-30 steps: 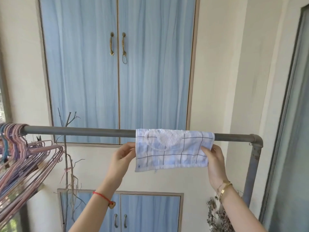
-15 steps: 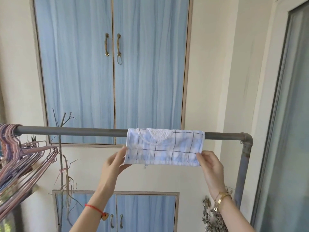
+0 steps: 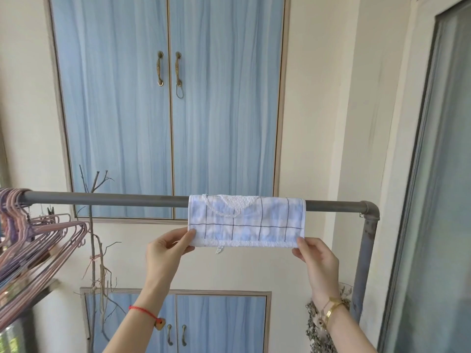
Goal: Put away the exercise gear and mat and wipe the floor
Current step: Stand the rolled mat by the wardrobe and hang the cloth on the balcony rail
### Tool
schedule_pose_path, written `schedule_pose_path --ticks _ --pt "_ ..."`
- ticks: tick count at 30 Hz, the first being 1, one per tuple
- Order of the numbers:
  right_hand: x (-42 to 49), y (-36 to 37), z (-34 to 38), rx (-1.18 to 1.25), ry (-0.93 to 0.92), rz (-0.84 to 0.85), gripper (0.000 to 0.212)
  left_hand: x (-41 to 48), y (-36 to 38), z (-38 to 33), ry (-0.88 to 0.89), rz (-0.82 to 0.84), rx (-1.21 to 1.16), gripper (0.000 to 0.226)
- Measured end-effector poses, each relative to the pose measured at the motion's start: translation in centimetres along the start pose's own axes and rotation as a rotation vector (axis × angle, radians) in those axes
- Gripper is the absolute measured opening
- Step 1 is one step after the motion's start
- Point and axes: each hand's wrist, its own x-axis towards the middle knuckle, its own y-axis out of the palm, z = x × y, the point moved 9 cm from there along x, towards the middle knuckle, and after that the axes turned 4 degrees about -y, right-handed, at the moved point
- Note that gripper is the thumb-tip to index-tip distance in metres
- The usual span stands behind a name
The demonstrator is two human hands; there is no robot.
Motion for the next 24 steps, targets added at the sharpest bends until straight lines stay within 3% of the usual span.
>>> schedule_pose_path --ticks 8,13,17,24 --pt "-0.2 0.3 -1.3 0.064 0.094 -0.052 0.019 0.1 -0.4 0.6 0.015 -0.073 0.015 0.005" --pt "0.1 0.1 -1.2 0.024 0.102 -0.028 0.006 -0.2 -0.5 0.3 0.008 -0.071 0.011 0.029" --pt "0.1 0.1 -1.4 0.06 0.108 -0.018 0.008 -0.4 -0.1 1.0 -0.003 -0.008 -0.005 0.022" --pt "0.3 0.3 -1.0 -0.063 0.042 0.006 0.009 -0.4 -0.6 2.3 -0.095 -0.082 -0.122 0.022"
